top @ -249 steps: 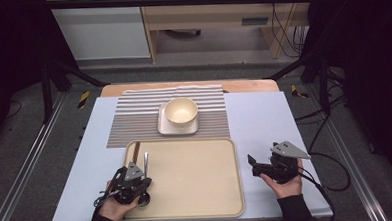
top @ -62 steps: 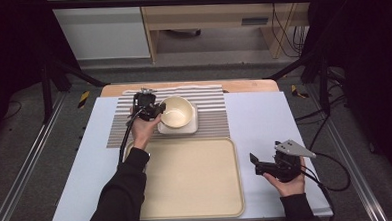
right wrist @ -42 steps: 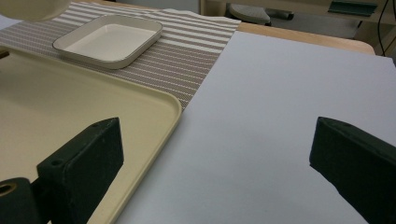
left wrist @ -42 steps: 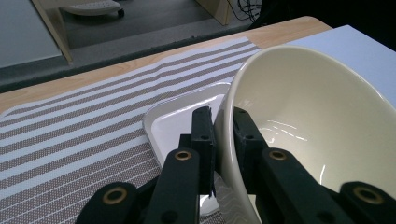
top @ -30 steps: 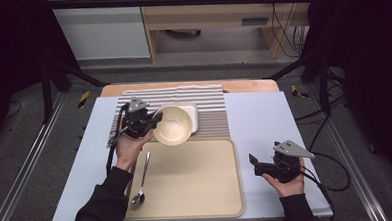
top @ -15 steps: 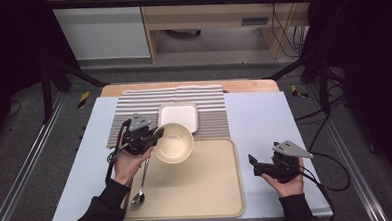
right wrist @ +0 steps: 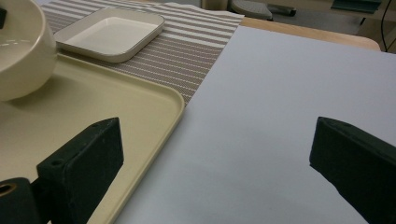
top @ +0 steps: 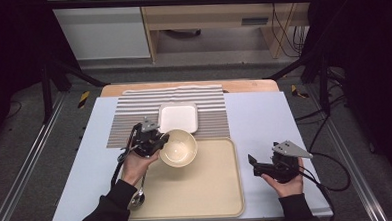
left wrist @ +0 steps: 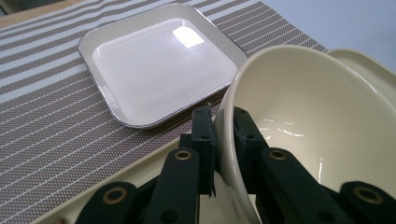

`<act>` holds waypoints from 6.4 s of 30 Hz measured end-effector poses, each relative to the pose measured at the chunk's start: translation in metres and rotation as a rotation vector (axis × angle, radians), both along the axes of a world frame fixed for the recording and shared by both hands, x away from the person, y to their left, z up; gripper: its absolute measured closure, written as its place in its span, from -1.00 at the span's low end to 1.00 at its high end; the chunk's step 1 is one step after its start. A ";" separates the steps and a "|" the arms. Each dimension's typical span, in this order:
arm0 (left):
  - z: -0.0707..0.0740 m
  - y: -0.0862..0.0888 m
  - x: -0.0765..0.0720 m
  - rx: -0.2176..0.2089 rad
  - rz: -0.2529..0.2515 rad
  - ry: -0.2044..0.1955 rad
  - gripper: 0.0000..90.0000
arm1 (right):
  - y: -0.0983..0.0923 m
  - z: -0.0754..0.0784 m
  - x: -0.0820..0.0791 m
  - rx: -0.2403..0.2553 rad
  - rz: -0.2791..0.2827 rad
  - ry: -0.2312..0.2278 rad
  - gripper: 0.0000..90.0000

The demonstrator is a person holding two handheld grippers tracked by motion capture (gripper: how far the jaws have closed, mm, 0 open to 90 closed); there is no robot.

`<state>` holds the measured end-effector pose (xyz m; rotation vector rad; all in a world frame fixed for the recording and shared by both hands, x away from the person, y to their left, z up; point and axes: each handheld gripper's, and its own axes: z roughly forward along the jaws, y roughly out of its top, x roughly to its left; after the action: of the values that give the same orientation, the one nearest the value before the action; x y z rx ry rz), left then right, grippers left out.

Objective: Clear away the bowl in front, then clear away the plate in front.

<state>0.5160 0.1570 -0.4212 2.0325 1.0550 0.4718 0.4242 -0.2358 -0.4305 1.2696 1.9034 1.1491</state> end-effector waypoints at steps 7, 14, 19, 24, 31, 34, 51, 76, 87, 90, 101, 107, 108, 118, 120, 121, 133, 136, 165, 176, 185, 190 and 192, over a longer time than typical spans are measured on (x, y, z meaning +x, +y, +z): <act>-0.009 0.000 0.005 -0.005 0.004 0.034 0.80 | -0.001 0.000 0.000 -0.002 -0.001 -0.005 -0.93; -0.016 -0.001 0.009 0.041 0.030 0.032 0.82 | 0.000 0.000 0.000 -0.001 -0.001 -0.001 -0.93; -0.019 -0.001 0.010 0.039 0.046 0.030 0.81 | 0.000 0.000 0.000 0.000 -0.001 -0.001 -0.93; -0.021 -0.001 0.010 0.044 0.053 0.023 0.79 | 0.000 0.000 0.000 0.001 -0.002 -0.004 -0.93; -0.025 0.003 0.012 0.065 0.054 0.053 0.76 | 0.000 0.000 0.000 0.000 -0.002 -0.003 -0.93; -0.026 0.003 0.012 0.081 0.052 0.055 0.75 | -0.001 0.001 0.000 0.003 -0.003 -0.006 -0.93; 0.004 0.019 -0.002 0.025 0.033 -0.058 0.34 | -0.001 0.001 -0.001 0.005 -0.008 -0.003 -0.93; 0.030 0.051 0.013 -0.062 0.118 -0.168 -0.33 | -0.003 0.003 0.000 0.010 -0.018 -0.007 -0.93; 0.040 0.046 0.036 -0.029 0.114 -0.178 -0.36 | -0.004 0.003 0.000 0.012 -0.019 -0.009 -0.93; 0.043 0.044 0.044 -0.024 0.115 -0.183 -0.37 | -0.004 0.003 0.000 0.010 -0.018 -0.008 -0.93; 0.033 0.038 0.071 -0.007 0.137 -0.164 -0.37 | -0.003 0.002 0.000 0.007 -0.011 -0.006 -0.93; 0.019 0.034 0.085 0.033 0.149 -0.137 -0.33 | -0.004 0.002 0.001 0.010 -0.011 -0.001 -0.93; 0.017 0.033 0.087 0.040 0.149 -0.132 -0.32 | -0.004 0.002 0.001 0.011 -0.012 0.001 -0.93; -0.010 0.028 0.106 0.083 0.160 -0.063 -0.24 | -0.005 0.003 0.000 0.018 -0.013 -0.003 -0.93; -0.015 0.028 0.108 0.092 0.165 -0.046 -0.21 | -0.005 0.002 0.000 0.018 -0.013 -0.003 -0.93; -0.016 0.028 0.109 0.092 0.162 -0.037 -0.20 | -0.004 0.002 0.000 0.019 -0.014 0.000 -0.93; -0.038 0.024 0.119 0.116 0.160 0.042 0.10 | -0.004 0.001 0.001 0.004 -0.012 0.005 -0.93; -0.042 0.024 0.121 0.118 0.160 0.078 0.15 | -0.004 0.000 0.001 0.005 -0.014 0.006 -0.93; -0.041 0.019 0.123 0.024 0.251 0.216 0.76 | -0.003 -0.001 0.003 0.001 -0.011 0.013 -0.93; -0.024 0.024 0.118 -0.025 0.276 0.151 0.93 | -0.003 -0.002 0.003 0.001 -0.011 0.015 -0.93; -0.012 0.032 0.115 -0.024 0.295 0.080 0.97 | -0.003 -0.002 0.003 -0.004 -0.012 0.014 -0.93; -0.006 0.035 0.112 -0.003 0.311 0.032 0.97 | -0.003 -0.002 0.003 0.001 -0.013 0.015 -0.93; -0.003 0.038 0.111 -0.007 0.319 0.012 0.97 | -0.003 -0.002 0.003 0.001 -0.012 0.015 -0.93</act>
<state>0.6269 0.1949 -0.4241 1.8682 1.3943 0.6174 0.4269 -0.2391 -0.4323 1.2921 1.9040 1.1373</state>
